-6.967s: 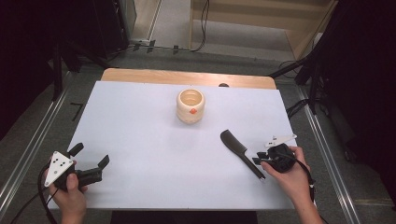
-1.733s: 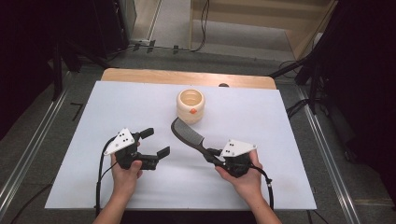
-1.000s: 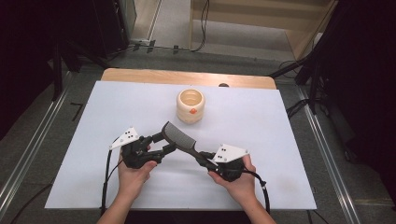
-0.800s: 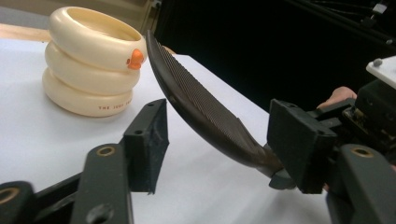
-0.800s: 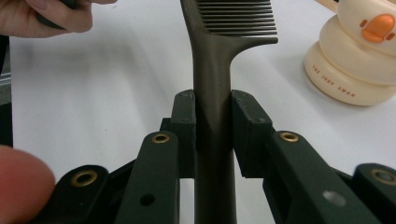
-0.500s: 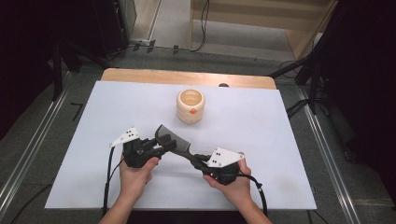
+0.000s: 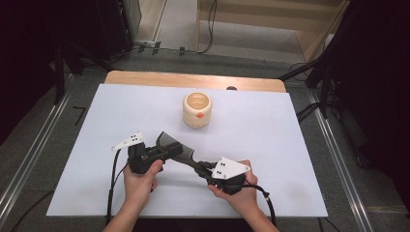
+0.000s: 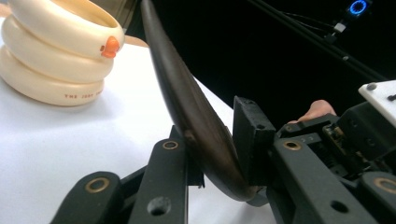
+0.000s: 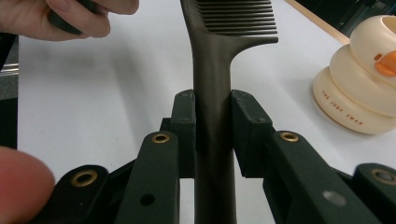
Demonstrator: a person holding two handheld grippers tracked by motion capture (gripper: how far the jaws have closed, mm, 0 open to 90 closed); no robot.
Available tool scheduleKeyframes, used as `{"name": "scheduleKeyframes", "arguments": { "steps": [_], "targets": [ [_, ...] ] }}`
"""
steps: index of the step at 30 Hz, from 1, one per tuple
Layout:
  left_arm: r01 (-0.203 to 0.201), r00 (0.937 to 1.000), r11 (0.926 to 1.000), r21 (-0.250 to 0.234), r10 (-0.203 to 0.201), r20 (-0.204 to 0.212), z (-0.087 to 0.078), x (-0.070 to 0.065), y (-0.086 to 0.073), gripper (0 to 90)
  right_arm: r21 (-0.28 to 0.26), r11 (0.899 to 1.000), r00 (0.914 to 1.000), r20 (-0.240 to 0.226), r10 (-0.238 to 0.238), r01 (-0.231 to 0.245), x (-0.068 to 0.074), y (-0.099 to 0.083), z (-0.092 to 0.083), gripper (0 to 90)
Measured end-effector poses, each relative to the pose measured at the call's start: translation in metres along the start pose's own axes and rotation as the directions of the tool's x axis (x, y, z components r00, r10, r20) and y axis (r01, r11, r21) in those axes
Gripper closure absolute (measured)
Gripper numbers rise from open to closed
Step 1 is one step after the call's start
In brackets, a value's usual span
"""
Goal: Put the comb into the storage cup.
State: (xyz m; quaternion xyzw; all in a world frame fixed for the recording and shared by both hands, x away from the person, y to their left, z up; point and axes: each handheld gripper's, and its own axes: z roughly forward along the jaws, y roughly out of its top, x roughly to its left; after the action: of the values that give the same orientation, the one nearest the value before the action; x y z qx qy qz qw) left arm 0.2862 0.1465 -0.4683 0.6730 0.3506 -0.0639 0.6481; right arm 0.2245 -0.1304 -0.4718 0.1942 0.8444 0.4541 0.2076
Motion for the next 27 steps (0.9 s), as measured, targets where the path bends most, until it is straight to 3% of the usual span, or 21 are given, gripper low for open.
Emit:
{"name": "scheduleKeyframes", "arguments": {
  "steps": [4, 6, 9, 14, 19, 22, 24, 27],
  "targets": [
    [0.027, 0.9972, 0.9995, -0.016, -0.026, 0.071, -0.002, 0.001, 0.001, 81.5, -0.014, 0.999, 0.9984, 0.043, -0.037, 0.037, 0.005, -0.002, 0.002, 70.9],
    [0.049, 0.9923, 0.9984, -0.028, -0.045, 0.115, -0.002, 0.000, 0.002, 85.2, -0.031, 0.998, 0.9972, 0.057, -0.048, 0.050, 0.007, -0.004, 0.003, 70.9],
    [0.043, 0.9931, 0.9986, -0.029, -0.040, 0.110, -0.004, -0.001, 0.004, 85.9, -0.066, 0.997, 0.9974, 0.064, -0.034, 0.038, 0.010, -0.007, 0.007, 69.9],
    [0.030, 0.9956, 0.9982, -0.052, -0.025, 0.090, -0.011, -0.001, 0.007, 86.0, -0.092, 0.995, 0.9984, 0.030, 0.048, -0.045, 0.005, -0.010, 0.010, 43.9],
    [-0.032, 0.9984, 0.9970, -0.070, 0.035, 0.044, -0.018, -0.004, 0.010, 86.1, -0.117, 0.983, 0.9896, -0.012, 0.143, -0.144, -0.002, -0.013, 0.005, 25.1],
    [-0.060, 0.9977, 0.9953, -0.076, 0.062, 0.028, -0.021, -0.005, 0.012, 86.0, -0.134, 0.967, 0.9763, -0.039, 0.213, -0.216, -0.009, -0.016, 0.003, 7.9],
    [-0.071, 0.9972, 0.9943, -0.079, 0.073, 0.017, -0.022, -0.006, 0.013, 86.0, -0.143, 0.957, 0.9675, -0.023, 0.252, -0.253, -0.012, -0.020, 0.002, 1.3],
    [-0.075, 0.9971, 0.9933, -0.088, 0.076, 0.006, -0.025, -0.006, 0.014, 86.0, -0.150, 0.945, 0.9565, -0.023, 0.291, -0.291, -0.018, -0.025, 0.000, 0.0]
  ]
}}
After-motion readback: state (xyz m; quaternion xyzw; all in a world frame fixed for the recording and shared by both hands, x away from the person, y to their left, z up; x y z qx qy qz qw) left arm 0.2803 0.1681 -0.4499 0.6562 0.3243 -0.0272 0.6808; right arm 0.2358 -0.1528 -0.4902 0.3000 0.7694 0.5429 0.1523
